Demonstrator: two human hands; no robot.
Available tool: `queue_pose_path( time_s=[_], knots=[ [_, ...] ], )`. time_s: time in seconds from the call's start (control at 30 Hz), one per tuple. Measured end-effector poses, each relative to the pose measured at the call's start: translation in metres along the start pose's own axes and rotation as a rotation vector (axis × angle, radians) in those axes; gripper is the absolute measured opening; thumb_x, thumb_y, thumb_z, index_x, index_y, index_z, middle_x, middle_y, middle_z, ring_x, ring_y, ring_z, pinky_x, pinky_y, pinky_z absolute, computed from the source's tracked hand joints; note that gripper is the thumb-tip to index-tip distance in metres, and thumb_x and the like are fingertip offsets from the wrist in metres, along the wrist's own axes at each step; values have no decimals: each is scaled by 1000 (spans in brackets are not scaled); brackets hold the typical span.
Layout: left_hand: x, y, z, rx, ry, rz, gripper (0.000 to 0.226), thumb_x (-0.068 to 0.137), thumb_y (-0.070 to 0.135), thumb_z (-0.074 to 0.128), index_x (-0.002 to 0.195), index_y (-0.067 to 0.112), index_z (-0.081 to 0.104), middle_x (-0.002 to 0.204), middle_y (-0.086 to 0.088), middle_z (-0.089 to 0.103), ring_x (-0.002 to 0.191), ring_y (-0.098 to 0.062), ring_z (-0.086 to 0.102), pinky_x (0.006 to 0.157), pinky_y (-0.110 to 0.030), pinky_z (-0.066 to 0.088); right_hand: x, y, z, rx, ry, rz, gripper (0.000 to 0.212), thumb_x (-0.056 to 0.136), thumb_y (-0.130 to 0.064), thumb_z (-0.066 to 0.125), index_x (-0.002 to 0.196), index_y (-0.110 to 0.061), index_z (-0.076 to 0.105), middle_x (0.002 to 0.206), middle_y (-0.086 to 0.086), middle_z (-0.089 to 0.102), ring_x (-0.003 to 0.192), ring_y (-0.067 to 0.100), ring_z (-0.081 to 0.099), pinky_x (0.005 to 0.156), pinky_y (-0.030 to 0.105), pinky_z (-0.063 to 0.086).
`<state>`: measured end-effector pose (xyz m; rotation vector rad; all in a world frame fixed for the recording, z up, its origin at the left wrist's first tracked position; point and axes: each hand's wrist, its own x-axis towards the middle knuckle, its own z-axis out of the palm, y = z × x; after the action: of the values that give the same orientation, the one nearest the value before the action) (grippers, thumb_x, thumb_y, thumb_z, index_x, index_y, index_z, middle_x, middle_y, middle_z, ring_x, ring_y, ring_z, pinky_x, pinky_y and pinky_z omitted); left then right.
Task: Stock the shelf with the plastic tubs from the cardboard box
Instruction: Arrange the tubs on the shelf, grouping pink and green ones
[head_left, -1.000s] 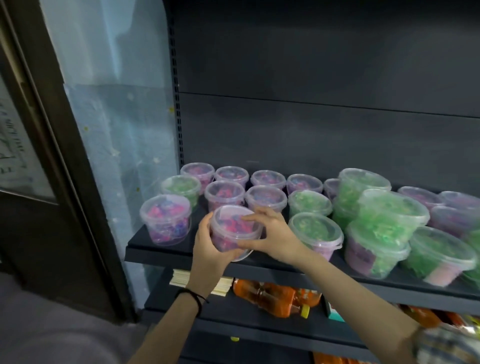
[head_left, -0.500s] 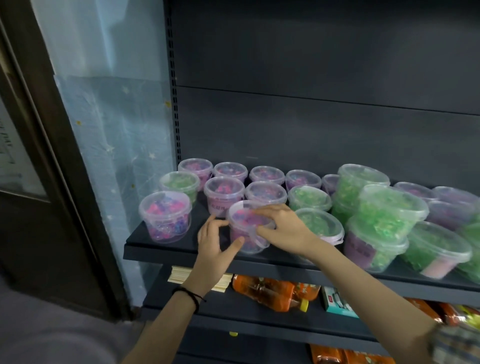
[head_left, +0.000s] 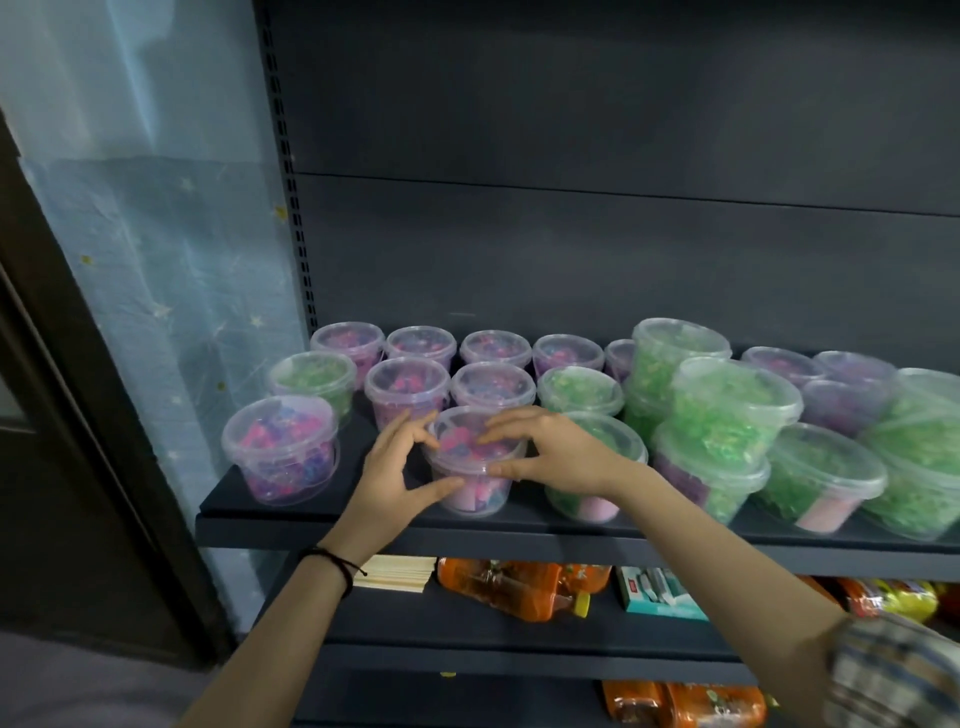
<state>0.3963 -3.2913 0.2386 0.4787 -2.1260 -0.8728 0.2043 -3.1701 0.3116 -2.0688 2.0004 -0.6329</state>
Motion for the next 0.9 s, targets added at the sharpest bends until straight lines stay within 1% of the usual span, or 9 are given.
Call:
queue_pose_path(
  time_s=[0.1,0.2,0.27,0.33,0.47,0.63,0.7,0.77,0.9],
  knots=[
    [3,4,7,34,31,25,38,70,59,68,89,30,52,110,17,55,109,3,46,96,-35,41,-14,5,1,-53,117,-28,33,86,-24,70,119,-19,67,128,0,60,122,13,51,106,26,37],
    [4,12,21,228,154,20,50,63,69,66,90,29,57,94,11,47,91,-6,37,84,-32,35,-38,7,6,35,338,-27,28,86,-15,69,114,-17,69,120,-2,63,115,9,54,102,15,36],
    [4,20,32,317,205,12,51,59,69,69,88,28,57,93,10,43,91,-6,30,80,-30,26,-55,10,8,92,484,9,24,85,-10,69,109,-15,71,115,-2,65,111,7,55,101,14,36],
    [5,28,42,373,221,5,48,58,62,75,86,28,55,93,9,42,93,-5,26,81,-30,23,-72,14,11,122,627,63,22,84,-5,70,104,-12,72,109,-2,66,109,11,58,100,22,42],
    [8,40,58,406,224,-37,51,57,55,81,87,23,55,98,6,40,100,-19,33,83,-34,26,-106,24,11,47,877,145,25,80,-2,72,103,-12,70,105,-3,61,104,16,58,91,27,46],
    [7,46,61,431,229,-66,56,56,61,78,91,23,55,112,4,42,113,-26,36,89,-37,22,-149,59,-6,-57,1163,448,46,76,-20,80,117,-12,60,121,9,49,117,25,43,103,18,25],
    [9,52,62,458,213,-31,60,59,66,73,97,24,57,120,3,46,119,-25,36,94,-39,23,-166,79,-13,-49,1172,673,63,74,-36,80,126,-12,54,134,15,42,126,36,34,111,30,20],
    [13,63,67,505,182,40,64,64,74,64,102,24,59,123,4,50,122,-23,40,97,-40,25,-179,99,-16,-55,1068,845,81,73,-53,74,136,-13,45,146,16,32,134,38,23,112,47,18],
    [22,91,84,627,54,229,65,72,77,48,112,27,63,118,8,61,117,-16,51,95,-38,32,-186,126,-21,-46,840,792,97,71,-73,50,144,-9,39,155,12,24,141,28,9,113,50,17]
  ],
)
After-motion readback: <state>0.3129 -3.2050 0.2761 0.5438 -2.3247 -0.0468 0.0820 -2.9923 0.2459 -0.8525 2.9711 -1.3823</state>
